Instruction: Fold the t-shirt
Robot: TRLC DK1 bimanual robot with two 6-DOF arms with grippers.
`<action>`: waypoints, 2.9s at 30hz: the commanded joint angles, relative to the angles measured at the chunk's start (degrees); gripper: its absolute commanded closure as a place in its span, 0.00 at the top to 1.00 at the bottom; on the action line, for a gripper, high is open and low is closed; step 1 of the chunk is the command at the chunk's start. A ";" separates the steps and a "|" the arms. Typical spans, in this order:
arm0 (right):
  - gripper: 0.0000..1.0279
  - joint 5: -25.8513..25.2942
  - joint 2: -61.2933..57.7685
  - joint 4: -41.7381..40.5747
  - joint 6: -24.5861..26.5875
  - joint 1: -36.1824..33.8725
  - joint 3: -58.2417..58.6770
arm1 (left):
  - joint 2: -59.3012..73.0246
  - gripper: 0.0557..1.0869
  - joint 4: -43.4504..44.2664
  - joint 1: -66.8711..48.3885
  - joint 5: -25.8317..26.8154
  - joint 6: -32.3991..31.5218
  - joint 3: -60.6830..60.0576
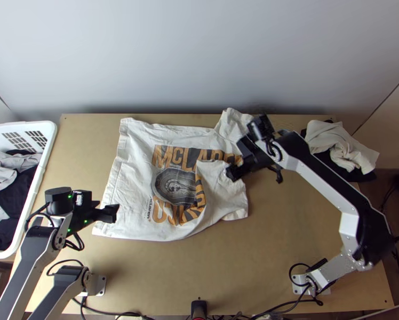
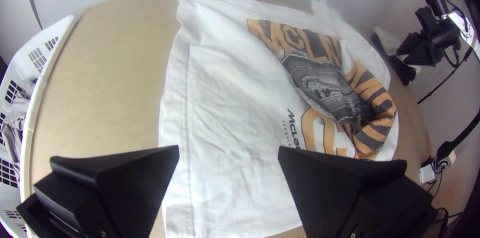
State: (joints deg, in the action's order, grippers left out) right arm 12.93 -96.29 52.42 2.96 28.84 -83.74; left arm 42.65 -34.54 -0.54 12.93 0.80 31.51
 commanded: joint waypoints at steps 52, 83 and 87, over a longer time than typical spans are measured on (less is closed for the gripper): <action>0.04 -12.75 14.03 -12.52 7.15 13.08 34.35 | 0.24 0.93 -0.52 2.56 -0.10 5.09 -0.13; 0.03 2.72 32.83 30.72 11.89 30.75 30.57 | 0.24 0.93 0.79 0.45 0.87 5.71 -0.22; 0.03 6.23 29.67 28.79 11.80 34.53 30.40 | 1.12 0.93 0.71 -0.87 0.78 5.71 -0.39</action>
State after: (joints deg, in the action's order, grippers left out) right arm 15.00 -64.47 81.38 15.11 56.75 -52.93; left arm 42.85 -33.78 0.16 13.74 6.50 31.44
